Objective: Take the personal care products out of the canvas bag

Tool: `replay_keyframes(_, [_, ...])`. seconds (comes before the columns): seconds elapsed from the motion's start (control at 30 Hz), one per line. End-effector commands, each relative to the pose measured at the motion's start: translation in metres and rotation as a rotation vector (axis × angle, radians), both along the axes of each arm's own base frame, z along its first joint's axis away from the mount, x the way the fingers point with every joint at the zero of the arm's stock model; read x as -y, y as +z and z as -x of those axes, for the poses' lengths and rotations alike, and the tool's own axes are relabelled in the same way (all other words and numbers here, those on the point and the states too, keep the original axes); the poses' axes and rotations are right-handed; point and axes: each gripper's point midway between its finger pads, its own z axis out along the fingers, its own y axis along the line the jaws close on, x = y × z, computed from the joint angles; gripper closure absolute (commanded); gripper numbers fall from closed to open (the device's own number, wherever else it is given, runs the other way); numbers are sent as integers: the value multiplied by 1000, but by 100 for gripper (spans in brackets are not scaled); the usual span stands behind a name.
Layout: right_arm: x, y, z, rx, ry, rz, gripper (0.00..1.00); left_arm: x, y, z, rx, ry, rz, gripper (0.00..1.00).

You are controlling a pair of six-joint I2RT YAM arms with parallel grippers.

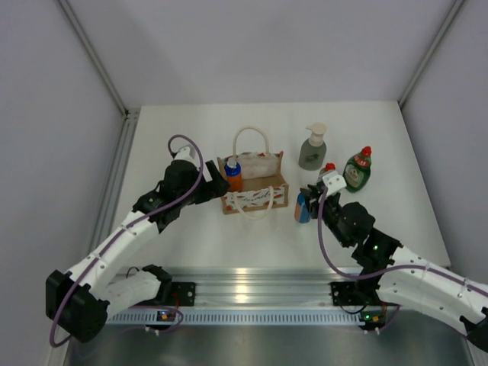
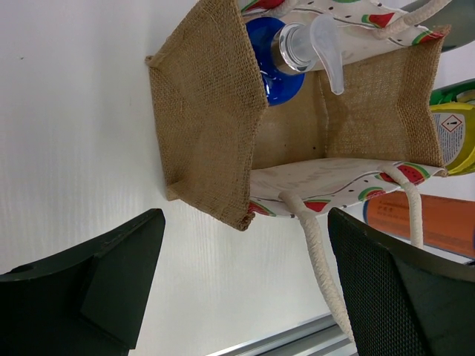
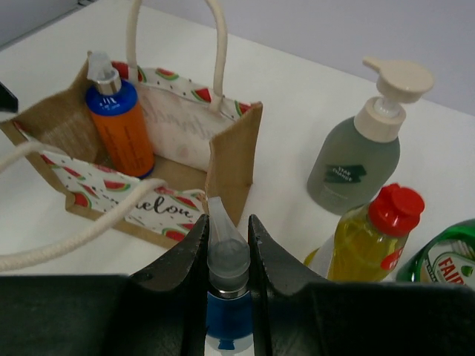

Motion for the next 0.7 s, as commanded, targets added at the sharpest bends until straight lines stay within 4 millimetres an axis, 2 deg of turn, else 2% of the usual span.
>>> replay_keyframes(0.0, [5, 46, -1, 134, -21, -217, 100, -1, 25, -7, 101, 12, 24, 5])
replay_keyframes(0.1, [5, 21, -1, 101, -28, -187, 100, -8, 31, -6, 131, 33, 15, 3])
replay_keyframes(0.17, [5, 14, -1, 80, -31, -215, 100, -14, 34, -7, 147, 53, -3, 2])
replay_keyframes(0.2, [6, 3, -1, 66, -37, -206, 100, -16, 37, -7, 157, 60, -8, 2])
replay_keyframes(0.27, [8, -2, 0, 60, -45, -233, 100, -23, 37, -6, 159, 78, -40, 2])
replay_keyframes(0.3, [10, -12, 0, 48, -53, -222, 100, -25, 41, -7, 167, 84, -47, 2])
replay_keyframes(0.4, [14, -21, 1, 33, -70, -236, 100, -32, 43, -4, 166, 89, -84, 2])
replay_keyframes(0.5, [23, -28, 2, 19, -108, -260, 100, -35, 54, 0, 178, 80, -95, 2])
replay_keyframes(0.53, [25, -25, 3, 28, -110, -275, 90, -36, 62, 1, 194, 81, -90, 2])
replay_keyframes(0.67, [26, -25, 5, 26, -101, -272, 69, -38, 76, 6, 224, 72, -85, 2])
